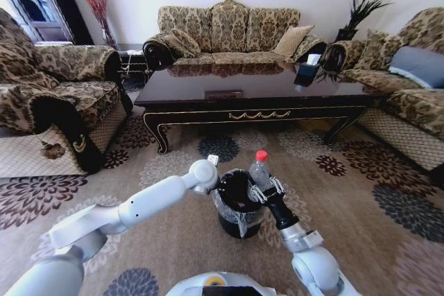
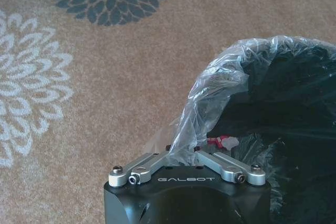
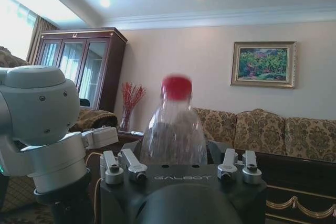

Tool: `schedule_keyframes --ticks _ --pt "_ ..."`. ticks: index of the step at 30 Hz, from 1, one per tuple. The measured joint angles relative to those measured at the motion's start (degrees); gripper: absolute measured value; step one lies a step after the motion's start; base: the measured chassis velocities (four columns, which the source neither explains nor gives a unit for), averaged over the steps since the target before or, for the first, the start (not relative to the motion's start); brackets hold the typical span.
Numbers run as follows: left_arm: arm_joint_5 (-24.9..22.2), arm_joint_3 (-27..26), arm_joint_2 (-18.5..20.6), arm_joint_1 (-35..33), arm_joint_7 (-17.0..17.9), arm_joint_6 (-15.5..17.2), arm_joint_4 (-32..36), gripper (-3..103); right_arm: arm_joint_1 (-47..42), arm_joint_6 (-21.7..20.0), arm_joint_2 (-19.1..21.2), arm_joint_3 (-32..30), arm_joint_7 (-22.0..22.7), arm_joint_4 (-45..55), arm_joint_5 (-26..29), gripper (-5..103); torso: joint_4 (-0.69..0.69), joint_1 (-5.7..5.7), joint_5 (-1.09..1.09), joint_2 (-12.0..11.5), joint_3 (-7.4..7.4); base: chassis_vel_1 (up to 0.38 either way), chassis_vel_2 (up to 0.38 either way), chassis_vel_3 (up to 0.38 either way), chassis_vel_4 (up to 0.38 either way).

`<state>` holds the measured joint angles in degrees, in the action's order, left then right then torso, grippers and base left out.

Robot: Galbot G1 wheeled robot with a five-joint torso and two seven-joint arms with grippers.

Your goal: Move to the front of the table and pick up the trash from the floor, then place it into the trash bin.

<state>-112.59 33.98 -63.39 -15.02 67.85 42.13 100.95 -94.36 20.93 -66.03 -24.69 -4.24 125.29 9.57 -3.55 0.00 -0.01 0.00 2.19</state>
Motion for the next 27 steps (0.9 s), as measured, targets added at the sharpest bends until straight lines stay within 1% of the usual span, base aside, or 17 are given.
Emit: schedule_keyframes --ticks 3,4,5,6,9,10,14,16,23,27 --pt "0.04 -0.04 0.08 -0.15 0.00 0.00 0.08 0 -0.46 0.01 -0.43 0.06 -0.20 0.05 -0.35 71 0.00 0.00 0.00 0.00 0.00 0.000 0.000 0.000 0.000" --pt "0.07 -0.04 0.15 -0.28 0.00 0.00 0.13 0 -0.65 0.01 -0.64 0.08 -0.28 0.06 -0.56 82 0.00 0.00 0.00 0.00 0.00 0.000 0.000 0.000 0.000" --pt "0.20 -0.09 0.23 -0.47 -0.01 0.00 0.17 0 -0.75 0.01 -0.84 0.08 -0.35 0.09 -0.67 82 0.00 0.00 0.00 0.00 0.00 0.000 0.000 0.000 0.000" --pt "0.40 -0.21 0.39 -0.75 0.02 0.00 0.24 0 -0.76 0.01 -0.96 0.06 -0.36 0.16 -0.68 91 0.00 0.00 0.00 0.00 0.00 0.000 0.000 0.000 0.000" --pt "0.45 -0.39 0.67 -1.07 0.02 0.00 0.45 0 -0.76 -0.01 -1.00 0.00 -0.36 0.26 -0.62 91 0.00 0.00 0.00 0.00 0.00 0.000 0.000 0.000 0.000" --pt "0.51 -0.52 0.93 -1.26 0.02 0.00 0.64 0 -0.78 -0.03 -0.93 -0.06 -0.35 0.29 -0.54 99 0.00 0.00 0.00 0.00 0.00 0.000 0.000 0.000 0.000" --pt "0.55 -1.03 1.54 -1.61 0.01 0.00 1.06 0 -0.82 -0.19 -0.68 -0.13 -0.24 0.37 -0.30 100 0.00 0.00 0.00 0.00 0.00 0.000 0.000 0.000 0.000" --pt "0.56 -2.08 1.90 -1.79 0.02 0.00 1.08 0 -0.80 -0.35 -0.87 -0.14 -0.17 0.37 -0.24 100 0.00 0.00 0.00 0.00 0.00 0.000 0.000 0.000 0.000" --pt "0.56 -2.91 2.77 -2.18 -0.11 0.00 0.85 0 -0.88 -0.52 -1.60 -0.27 0.17 0.37 0.18 100 0.00 0.00 0.00 0.00 0.00 0.000 0.000 0.000 0.000" --pt "1.87 -3.96 3.81 -3.61 -0.40 0.00 0.71 0 0.00 -1.12 -1.31 -0.92 1.52 0.25 1.64 100 -0.01 0.00 0.00 0.00 0.00 0.000 0.000 0.000 0.000"
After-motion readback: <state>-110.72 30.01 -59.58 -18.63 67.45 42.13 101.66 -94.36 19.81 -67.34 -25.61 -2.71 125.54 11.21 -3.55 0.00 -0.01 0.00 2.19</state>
